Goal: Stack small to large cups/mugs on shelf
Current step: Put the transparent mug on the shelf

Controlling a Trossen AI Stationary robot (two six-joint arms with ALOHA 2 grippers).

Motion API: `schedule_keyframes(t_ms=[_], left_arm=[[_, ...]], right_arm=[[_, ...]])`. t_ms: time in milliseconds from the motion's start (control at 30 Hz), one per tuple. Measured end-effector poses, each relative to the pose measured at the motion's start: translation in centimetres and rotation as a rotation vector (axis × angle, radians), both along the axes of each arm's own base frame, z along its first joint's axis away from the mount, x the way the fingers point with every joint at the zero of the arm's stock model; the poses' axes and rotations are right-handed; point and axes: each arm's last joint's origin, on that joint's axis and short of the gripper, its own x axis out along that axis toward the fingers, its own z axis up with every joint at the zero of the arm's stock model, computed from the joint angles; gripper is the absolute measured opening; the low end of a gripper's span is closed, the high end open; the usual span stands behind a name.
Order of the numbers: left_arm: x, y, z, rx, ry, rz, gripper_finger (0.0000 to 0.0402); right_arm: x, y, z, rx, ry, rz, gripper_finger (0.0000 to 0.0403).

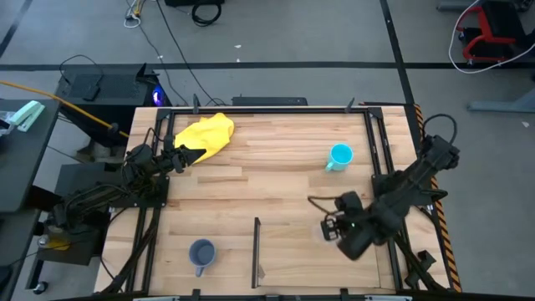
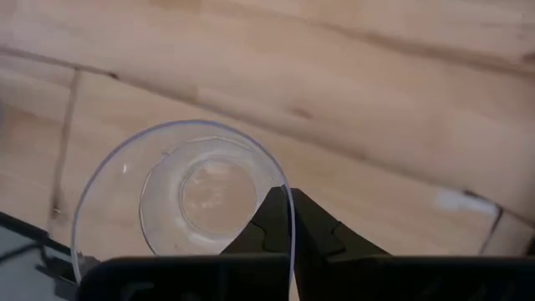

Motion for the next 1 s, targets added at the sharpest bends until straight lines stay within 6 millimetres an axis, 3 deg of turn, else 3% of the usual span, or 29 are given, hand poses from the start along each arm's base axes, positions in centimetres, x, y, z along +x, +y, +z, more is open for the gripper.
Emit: schedule_keyframes(t_ms=[400,1000], left_arm=[[0.0,0.0,0.0,-0.042,-0.014,-0.003,0.0015],[0.0,0.0,0.0,-0.047,-0.015,-0.003,0.0017]], right_arm=[[-5.3,5.2,-2.2,0.002,0.209,-0.035,0.0],[-4.3,7.7,-6.7,-0.129,0.286,-0.046,0.0001]])
